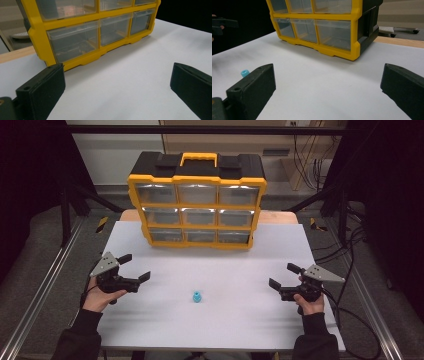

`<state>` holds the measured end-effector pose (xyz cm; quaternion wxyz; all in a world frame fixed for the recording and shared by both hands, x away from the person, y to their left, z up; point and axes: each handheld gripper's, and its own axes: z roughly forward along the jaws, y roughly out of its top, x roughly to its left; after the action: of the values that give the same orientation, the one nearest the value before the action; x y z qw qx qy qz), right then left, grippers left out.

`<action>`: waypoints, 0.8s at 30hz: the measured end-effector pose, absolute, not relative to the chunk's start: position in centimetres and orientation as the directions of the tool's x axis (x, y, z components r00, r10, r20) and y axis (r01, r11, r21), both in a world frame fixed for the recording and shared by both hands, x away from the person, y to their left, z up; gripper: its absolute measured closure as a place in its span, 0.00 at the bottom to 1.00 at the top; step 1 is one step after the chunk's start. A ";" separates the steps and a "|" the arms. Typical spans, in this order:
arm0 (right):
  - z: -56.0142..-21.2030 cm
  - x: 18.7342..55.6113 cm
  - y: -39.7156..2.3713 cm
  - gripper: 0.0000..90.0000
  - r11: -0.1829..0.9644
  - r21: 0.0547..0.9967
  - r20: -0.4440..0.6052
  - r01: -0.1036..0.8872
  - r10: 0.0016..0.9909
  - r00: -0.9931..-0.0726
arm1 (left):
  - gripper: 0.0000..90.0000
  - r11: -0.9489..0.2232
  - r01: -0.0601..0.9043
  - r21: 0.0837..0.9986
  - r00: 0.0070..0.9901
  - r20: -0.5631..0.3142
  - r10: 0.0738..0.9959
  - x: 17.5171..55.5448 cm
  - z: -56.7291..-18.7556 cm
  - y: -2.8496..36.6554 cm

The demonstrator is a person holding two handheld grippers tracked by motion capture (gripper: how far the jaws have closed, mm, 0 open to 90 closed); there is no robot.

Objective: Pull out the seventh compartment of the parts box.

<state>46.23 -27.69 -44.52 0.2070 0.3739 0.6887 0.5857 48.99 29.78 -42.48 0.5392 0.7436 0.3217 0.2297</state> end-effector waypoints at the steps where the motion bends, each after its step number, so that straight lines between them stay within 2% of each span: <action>1: -44.5 46.2 -27.7 0.00 0.036 0.962 0.151 0.272 0.758 -0.635 | 0.00 -0.211 0.226 0.951 0.688 -0.002 0.726 49.1 -42.2 29.7; 24: -44.4 46.2 -27.7 0.00 0.035 0.961 0.151 0.273 0.761 -0.631 | 0.00 -0.293 0.181 0.939 0.697 0.088 0.712 50.3 -40.0 29.0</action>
<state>46.18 -27.72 -44.41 0.2089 0.3755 0.6883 0.5844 50.29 29.00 -40.03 0.5175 0.7620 0.2928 0.2566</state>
